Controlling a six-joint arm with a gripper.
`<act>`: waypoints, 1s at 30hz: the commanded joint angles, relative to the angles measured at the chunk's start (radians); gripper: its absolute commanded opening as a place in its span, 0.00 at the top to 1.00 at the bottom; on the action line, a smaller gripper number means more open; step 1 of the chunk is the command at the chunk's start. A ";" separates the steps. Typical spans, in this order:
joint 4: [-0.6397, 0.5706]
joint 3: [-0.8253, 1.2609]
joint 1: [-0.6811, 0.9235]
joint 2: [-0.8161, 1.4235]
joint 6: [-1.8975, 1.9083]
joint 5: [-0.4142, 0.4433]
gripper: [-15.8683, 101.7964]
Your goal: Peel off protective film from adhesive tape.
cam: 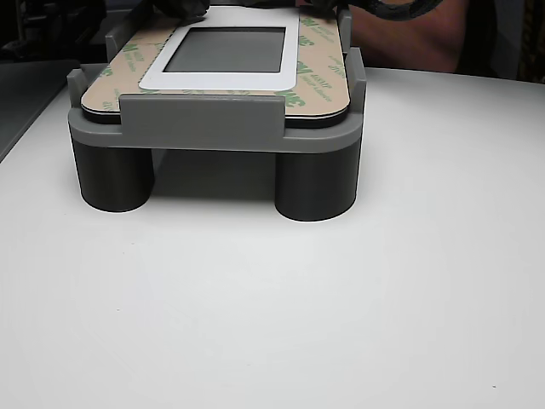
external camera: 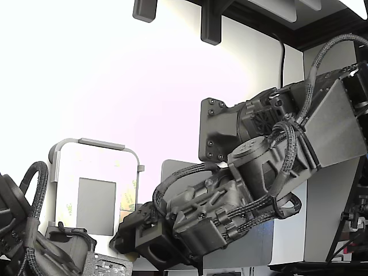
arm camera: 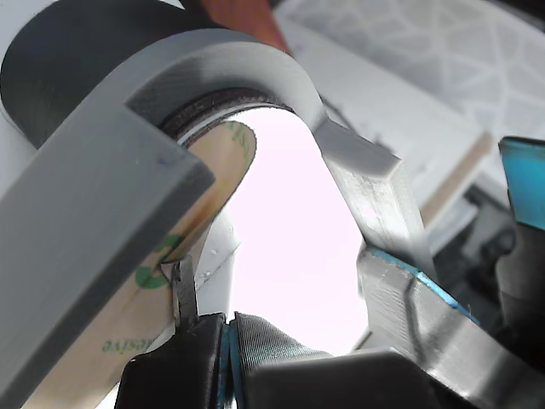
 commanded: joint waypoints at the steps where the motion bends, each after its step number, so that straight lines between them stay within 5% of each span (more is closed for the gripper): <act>1: -0.002 -0.021 -0.015 0.008 -0.003 -0.003 0.94; 30: 0.117 -0.092 -0.064 0.043 -0.084 0.003 0.91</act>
